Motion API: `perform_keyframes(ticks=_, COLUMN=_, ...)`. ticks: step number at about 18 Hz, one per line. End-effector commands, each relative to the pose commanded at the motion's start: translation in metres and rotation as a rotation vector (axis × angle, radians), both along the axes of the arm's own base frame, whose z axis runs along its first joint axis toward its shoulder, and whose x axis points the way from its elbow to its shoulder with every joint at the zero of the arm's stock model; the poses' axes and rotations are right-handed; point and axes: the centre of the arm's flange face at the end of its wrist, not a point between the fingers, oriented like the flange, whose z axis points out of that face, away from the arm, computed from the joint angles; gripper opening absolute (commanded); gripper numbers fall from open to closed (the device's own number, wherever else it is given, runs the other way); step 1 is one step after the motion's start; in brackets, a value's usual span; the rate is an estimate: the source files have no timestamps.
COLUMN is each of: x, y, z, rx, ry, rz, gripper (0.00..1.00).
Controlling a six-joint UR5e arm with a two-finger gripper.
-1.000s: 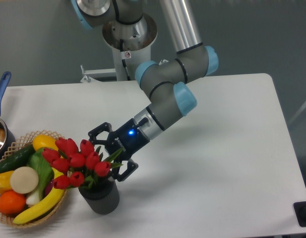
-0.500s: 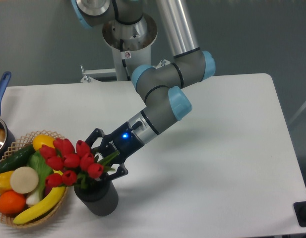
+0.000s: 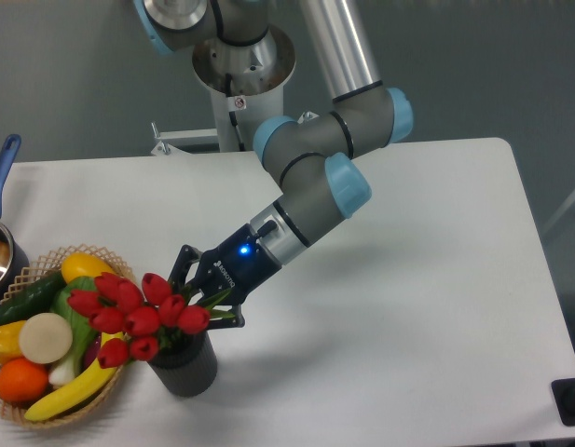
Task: Pick up the flowers from the vase
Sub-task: 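Lower the open gripper around the tulip stems above the vase rim, then close the gripper on the tulip stems and start lifting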
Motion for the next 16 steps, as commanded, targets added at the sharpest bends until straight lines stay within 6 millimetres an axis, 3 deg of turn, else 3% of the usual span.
perform_keyframes(ticks=9, x=-0.005, y=-0.003, z=0.042, rx=0.018, ry=-0.01, rz=0.034, gripper=0.0)
perform_keyframes(ticks=13, x=-0.006, y=-0.002, z=0.078, rx=0.026, ry=-0.019, rz=0.061, gripper=0.0)
perform_keyframes(ticks=16, x=0.001, y=-0.002, z=0.09, rx=0.031, ry=-0.02, rz=0.059, gripper=0.0)
